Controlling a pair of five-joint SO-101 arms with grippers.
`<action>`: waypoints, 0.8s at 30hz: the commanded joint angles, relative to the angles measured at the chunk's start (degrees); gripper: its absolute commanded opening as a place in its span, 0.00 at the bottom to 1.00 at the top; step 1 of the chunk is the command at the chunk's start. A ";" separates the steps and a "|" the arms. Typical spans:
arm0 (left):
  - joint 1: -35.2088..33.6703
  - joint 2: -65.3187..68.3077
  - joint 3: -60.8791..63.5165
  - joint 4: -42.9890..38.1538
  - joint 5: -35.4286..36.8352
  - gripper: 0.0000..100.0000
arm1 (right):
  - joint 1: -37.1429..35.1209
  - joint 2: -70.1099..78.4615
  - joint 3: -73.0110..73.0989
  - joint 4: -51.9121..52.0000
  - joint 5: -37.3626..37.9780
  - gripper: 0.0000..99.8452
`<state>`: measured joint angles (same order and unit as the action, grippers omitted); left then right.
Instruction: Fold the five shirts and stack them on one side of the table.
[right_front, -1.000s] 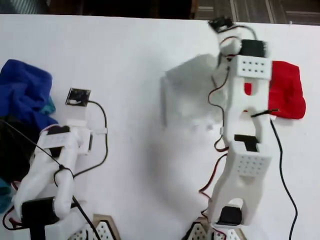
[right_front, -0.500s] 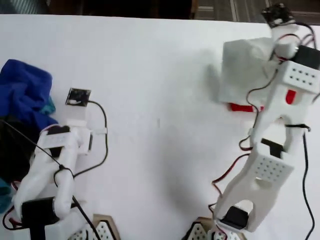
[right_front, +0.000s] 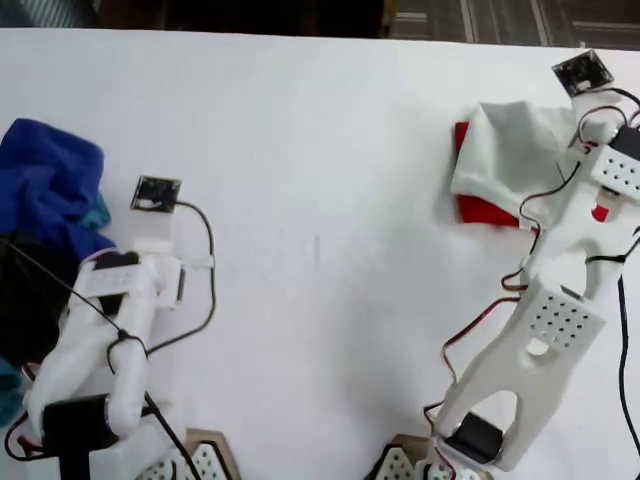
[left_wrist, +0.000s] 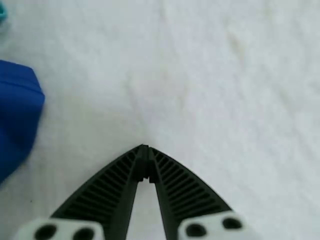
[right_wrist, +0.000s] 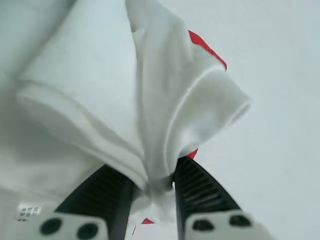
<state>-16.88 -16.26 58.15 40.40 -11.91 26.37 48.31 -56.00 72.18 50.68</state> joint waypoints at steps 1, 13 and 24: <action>-0.18 -1.93 -0.22 -0.79 -0.09 0.03 | 0.66 -0.66 -2.55 -1.10 0.09 0.06; -0.18 -1.93 -0.22 -0.97 -0.09 0.03 | 1.27 -0.92 -13.54 -1.10 -11.52 0.29; -0.18 -1.93 -0.13 -0.97 -0.09 0.03 | -1.45 -0.75 -6.59 -1.54 -15.47 0.08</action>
<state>-16.88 -16.26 58.15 40.22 -11.91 26.46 48.48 -63.30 71.82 35.65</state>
